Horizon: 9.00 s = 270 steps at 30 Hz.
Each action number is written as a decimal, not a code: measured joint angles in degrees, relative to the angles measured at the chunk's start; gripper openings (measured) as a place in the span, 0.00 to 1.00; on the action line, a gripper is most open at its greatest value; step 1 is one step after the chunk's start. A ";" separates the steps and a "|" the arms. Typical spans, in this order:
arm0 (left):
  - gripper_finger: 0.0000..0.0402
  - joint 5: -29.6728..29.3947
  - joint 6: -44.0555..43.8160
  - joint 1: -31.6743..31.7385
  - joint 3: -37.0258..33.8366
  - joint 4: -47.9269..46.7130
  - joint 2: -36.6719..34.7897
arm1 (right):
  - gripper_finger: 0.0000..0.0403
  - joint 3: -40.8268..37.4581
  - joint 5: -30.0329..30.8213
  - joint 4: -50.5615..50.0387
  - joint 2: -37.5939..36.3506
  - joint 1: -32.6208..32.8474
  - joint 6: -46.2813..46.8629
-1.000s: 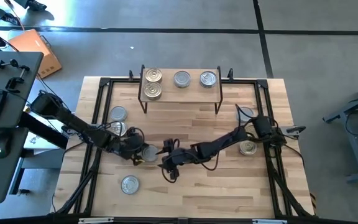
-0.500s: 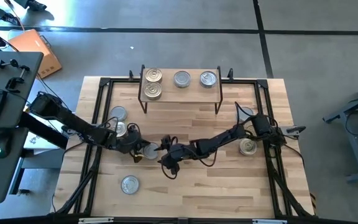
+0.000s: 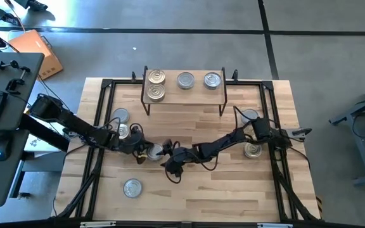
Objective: Stack canned seafood by type on shelf
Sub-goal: Put the bottom green and white tuna can on the shelf aligned with the other green and white tuna can, then put the bottom left green tuna can on the shelf aligned with the other green tuna can
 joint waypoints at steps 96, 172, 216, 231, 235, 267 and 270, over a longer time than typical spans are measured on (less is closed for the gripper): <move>0.00 -4.84 1.55 -3.16 0.35 0.52 0.04 | 0.55 -0.09 29.27 -37.40 -24.79 -16.04 2.53; 0.00 -4.31 1.99 -3.22 0.37 1.07 0.02 | 0.35 -28.35 -8.85 -75.96 -58.78 1.12 78.11; 0.00 -4.48 2.60 -4.71 0.37 2.12 0.02 | 0.00 -28.28 14.75 -99.43 -60.52 -7.13 93.05; 0.00 0.56 5.40 -7.37 6.15 -10.72 -4.09 | 0.00 -41.08 7.70 -69.12 -60.96 -6.16 84.64; 0.00 0.82 6.98 -13.67 14.23 -26.91 -4.98 | 0.00 -42.57 7.92 -56.78 -60.94 -4.89 80.73; 0.00 -0.15 -23.61 -34.09 25.23 -36.14 10.21 | 0.00 -26.15 0.70 -3.95 -29.34 3.95 47.30; 0.00 -1.41 -14.49 -29.53 25.14 -31.05 11.49 | 0.00 -24.23 0.67 -4.90 -28.67 3.95 46.34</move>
